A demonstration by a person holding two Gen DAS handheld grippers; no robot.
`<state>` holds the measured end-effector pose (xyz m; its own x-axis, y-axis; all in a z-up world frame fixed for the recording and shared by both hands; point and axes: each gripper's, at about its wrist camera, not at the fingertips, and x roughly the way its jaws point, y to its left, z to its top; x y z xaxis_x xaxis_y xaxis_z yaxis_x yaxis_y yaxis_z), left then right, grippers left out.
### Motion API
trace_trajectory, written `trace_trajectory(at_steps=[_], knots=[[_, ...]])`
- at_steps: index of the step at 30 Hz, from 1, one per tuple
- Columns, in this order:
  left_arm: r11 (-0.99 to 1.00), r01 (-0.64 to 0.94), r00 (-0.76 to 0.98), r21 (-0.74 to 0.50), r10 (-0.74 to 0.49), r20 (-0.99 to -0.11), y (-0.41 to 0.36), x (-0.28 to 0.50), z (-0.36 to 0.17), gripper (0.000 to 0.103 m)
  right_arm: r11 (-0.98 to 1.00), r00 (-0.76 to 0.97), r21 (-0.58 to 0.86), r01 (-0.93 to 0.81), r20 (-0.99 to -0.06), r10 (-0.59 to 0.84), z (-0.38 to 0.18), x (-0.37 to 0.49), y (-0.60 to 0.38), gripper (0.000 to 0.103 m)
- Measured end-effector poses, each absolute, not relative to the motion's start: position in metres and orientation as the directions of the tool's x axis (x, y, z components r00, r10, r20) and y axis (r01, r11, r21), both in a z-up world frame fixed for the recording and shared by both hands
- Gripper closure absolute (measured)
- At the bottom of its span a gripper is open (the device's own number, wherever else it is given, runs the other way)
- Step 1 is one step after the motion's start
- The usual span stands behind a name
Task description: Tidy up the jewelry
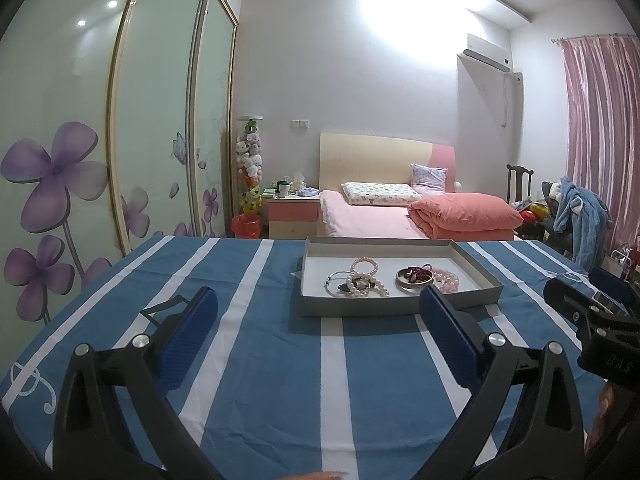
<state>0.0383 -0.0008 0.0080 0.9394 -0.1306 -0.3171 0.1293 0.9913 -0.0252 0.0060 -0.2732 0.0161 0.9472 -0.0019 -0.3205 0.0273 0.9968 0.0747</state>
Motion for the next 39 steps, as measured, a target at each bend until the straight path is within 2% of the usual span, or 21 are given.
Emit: trace_trajectory(at_steps=[39], knots=[[0.993,0.115,0.936,-0.02,-0.115,-0.333,0.0003,0.0452,0.0064,0.004,0.997,0.943,0.079,0.022,-0.333,0.006,0.0123,0.0044,-0.2689,0.002]])
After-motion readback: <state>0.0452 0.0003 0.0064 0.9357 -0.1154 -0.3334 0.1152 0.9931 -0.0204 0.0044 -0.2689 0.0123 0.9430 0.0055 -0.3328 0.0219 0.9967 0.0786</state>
